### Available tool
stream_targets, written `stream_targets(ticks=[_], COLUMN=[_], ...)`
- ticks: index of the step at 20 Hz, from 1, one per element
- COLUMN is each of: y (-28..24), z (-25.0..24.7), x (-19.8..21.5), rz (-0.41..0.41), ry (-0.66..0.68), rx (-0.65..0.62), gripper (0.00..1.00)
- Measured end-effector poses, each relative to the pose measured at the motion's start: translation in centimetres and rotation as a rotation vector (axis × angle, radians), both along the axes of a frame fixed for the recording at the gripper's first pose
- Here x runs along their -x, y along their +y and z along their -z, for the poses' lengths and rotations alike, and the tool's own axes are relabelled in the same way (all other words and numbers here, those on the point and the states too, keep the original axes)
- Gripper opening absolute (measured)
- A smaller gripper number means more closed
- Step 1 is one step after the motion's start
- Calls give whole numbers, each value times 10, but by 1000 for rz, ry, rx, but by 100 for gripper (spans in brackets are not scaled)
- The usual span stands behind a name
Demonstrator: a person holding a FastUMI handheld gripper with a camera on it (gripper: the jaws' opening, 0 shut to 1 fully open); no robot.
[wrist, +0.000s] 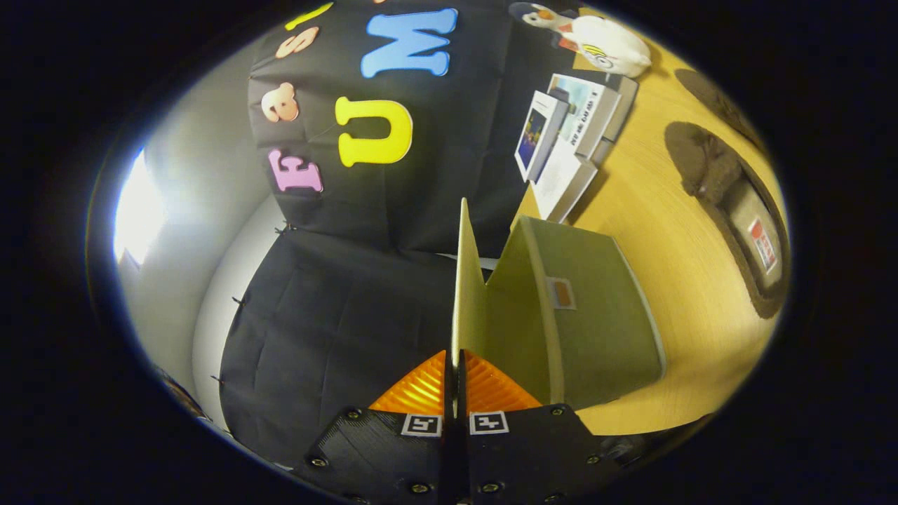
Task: Open the storage box then place both shoes into the box .Put the left shoe in first, then the right shoe, with the right side of both shoes facing outward in a uniform manner.
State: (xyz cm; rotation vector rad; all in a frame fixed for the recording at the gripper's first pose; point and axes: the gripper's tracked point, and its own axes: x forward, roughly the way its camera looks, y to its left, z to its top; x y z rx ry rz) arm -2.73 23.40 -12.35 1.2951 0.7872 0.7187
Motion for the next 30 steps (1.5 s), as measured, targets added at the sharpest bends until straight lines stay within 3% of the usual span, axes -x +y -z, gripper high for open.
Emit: stream_targets(ticks=[13, 22, 27, 28, 30], y=[82, 163, 211, 218, 233], z=[-86, -100, -91, -90, -88], x=[1, 11, 21, 21, 25], rz=[-89, -156, -230, -251, -292], ry=[-204, -363, -393, -411, -449], rx=[162, 386, 460, 480, 503], gripper=[0, 0, 0, 5, 5])
